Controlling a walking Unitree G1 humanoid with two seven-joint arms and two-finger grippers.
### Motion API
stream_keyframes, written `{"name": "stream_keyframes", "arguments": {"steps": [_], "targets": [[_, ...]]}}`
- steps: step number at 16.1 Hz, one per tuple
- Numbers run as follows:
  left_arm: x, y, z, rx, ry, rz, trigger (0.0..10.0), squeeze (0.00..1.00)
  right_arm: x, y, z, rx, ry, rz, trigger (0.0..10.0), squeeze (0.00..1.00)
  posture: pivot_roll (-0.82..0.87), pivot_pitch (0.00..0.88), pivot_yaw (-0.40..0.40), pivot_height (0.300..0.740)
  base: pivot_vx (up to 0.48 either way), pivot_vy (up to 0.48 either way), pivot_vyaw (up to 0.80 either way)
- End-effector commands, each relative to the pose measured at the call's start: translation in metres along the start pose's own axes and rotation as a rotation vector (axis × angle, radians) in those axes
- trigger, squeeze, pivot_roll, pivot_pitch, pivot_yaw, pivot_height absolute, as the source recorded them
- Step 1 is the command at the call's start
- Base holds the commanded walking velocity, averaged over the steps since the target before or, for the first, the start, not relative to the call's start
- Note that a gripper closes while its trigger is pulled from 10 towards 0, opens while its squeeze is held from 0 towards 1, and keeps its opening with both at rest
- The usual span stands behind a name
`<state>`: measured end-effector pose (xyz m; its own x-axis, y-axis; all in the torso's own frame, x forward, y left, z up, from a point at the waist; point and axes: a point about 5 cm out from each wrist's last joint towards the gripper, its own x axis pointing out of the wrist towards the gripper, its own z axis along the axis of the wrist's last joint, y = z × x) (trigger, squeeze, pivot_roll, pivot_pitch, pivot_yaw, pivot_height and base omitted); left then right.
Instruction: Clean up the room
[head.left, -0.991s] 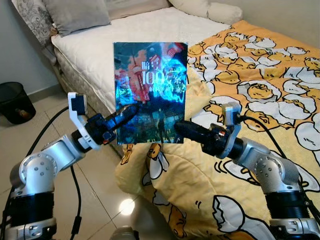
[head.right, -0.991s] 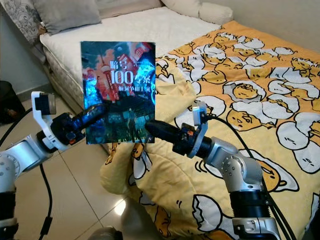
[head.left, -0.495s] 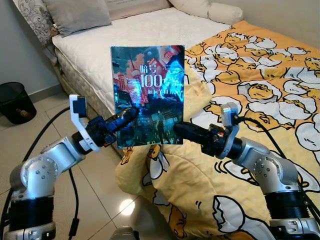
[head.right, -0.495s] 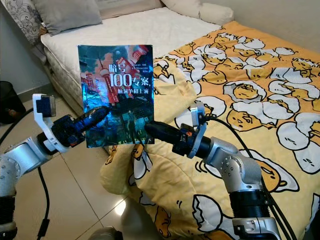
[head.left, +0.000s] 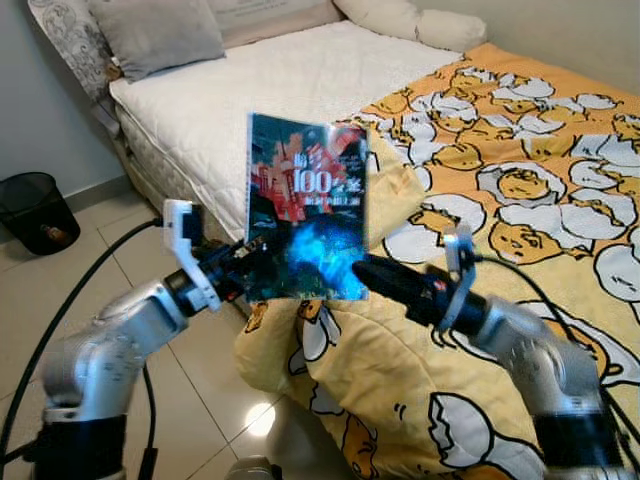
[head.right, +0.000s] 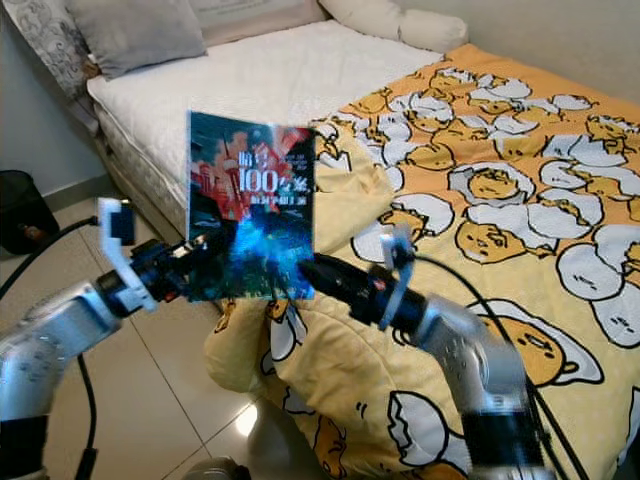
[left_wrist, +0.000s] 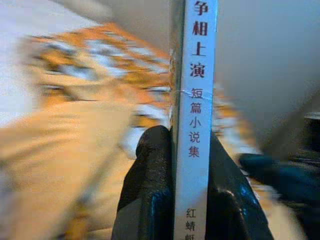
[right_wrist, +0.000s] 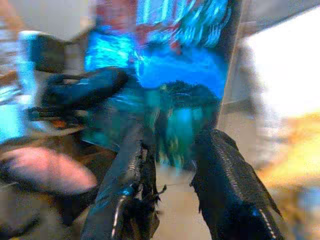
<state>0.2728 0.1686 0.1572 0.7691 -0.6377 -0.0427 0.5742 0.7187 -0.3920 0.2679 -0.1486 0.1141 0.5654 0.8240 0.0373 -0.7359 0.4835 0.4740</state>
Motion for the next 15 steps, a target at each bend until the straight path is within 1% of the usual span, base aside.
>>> {"name": "stream_keyframes", "arguments": {"steps": [1,2,3,4,5,6,7,8,9,10,11,12,13,14,15], "targets": [[-0.003,0.001,0.009,0.1,-0.032,0.064,0.0,0.0,-0.012,-0.008,0.007,-0.05,-0.05,-0.117,10.0,1.0,-0.04,0.0,0.037,0.74,0.0,0.0,0.0],[-0.004,0.0,0.005,0.155,-0.021,0.105,0.0,0.0,-0.026,-0.015,0.004,-0.044,-0.098,-0.251,10.0,1.0,-0.05,0.0,0.043,0.74,0.0,0.0,0.0],[-0.005,-0.001,0.002,0.175,-0.014,0.115,0.0,0.0,-0.032,-0.016,0.003,-0.043,-0.115,-0.292,10.0,1.0,-0.06,0.0,0.043,0.74,0.0,0.0,0.0],[-0.005,-0.002,-0.005,0.222,0.003,0.147,0.0,0.0,-0.042,-0.02,0.0,-0.047,-0.148,-0.416,10.0,1.0,-0.07,0.0,0.041,0.74,0.0,0.0,0.0],[-0.004,-0.001,-0.007,0.241,-0.002,0.175,0.0,0.0,-0.044,-0.018,-0.001,-0.027,-0.168,-0.436,10.0,1.0,-0.08,0.0,0.038,0.74,0.0,0.0,0.0],[-0.004,0.001,-0.009,0.261,-0.017,0.227,0.0,0.0,-0.045,-0.015,-0.004,-0.014,-0.187,-0.469,10.0,1.0,-0.08,0.0,0.034,0.74,0.0,0.0,0.0],[-0.005,0.004,-0.013,0.299,-0.029,0.304,0.0,0.0,-0.042,-0.011,-0.01,-0.007,-0.193,-0.515,10.0,0.8,-0.08,0.0,0.029,0.74,0.0,0.0,0.0],[-0.005,0.005,-0.016,0.295,-0.055,0.361,0.0,0.0,-0.041,-0.009,-0.015,-0.004,-0.197,-0.566,10.0,0.54,-0.06,0.0,0.012,0.74,0.0,0.0,0.0],[-0.006,0.007,-0.014,0.292,-0.104,0.405,0.5,0.0,-0.041,-0.008,-0.017,0.005,-0.208,-0.594,10.0,0.03,-0.05,0.0,0.004,0.74,0.0,0.0,0.0],[-0.007,0.008,-0.013,0.291,-0.14,0.436,0.7,0.0,-0.041,-0.007,-0.018,0.013,-0.218,-0.613,10.0,0.0,-0.05,0.0,0.004,0.74,0.0,0.0,0.0],[-0.011,0.008,-0.011,0.286,-0.209,0.502,3.2,0.0,-0.042,-0.006,-0.023,0.031,-0.235,-0.702,10.0,0.0,-0.04,0.0,-0.017,0.74,0.0,0.0,0.0],[-0.012,0.008,-0.01,0.299,-0.21,0.517,3.9,0.0,-0.042,-0.007,-0.023,0.024,-0.233,-0.723,10.0,0.0,-0.05,0.0,-0.014,0.74,0.0,0.0,0.0],[-0.013,0.009,-0.009,0.303,-0.213,0.534,3.9,0.0,-0.042,-0.006,-0.023,0.0,-0.221,-0.748,10.0,0.0,-0.05,0.0,-0.014,0.74,0.0,0.0,0.0],[-0.014,0.009,-0.011,0.259,-0.177,0.53,10.0,0.0,-0.04,-0.003,-0.024,-0.054,-0.172,-0.743,10.0,0.0,-0.07,0.0,0.0,0.74,0.0,0.0,0.0],[-0.015,0.009,-0.014,0.273,-0.147,0.517,10.0,0.0,-0.04,-0.002,-0.024,-0.085,-0.16,-0.759,10.0,0.0,-0.08,0.0,0.013,0.74,0.0,0.0,0.0]]}}
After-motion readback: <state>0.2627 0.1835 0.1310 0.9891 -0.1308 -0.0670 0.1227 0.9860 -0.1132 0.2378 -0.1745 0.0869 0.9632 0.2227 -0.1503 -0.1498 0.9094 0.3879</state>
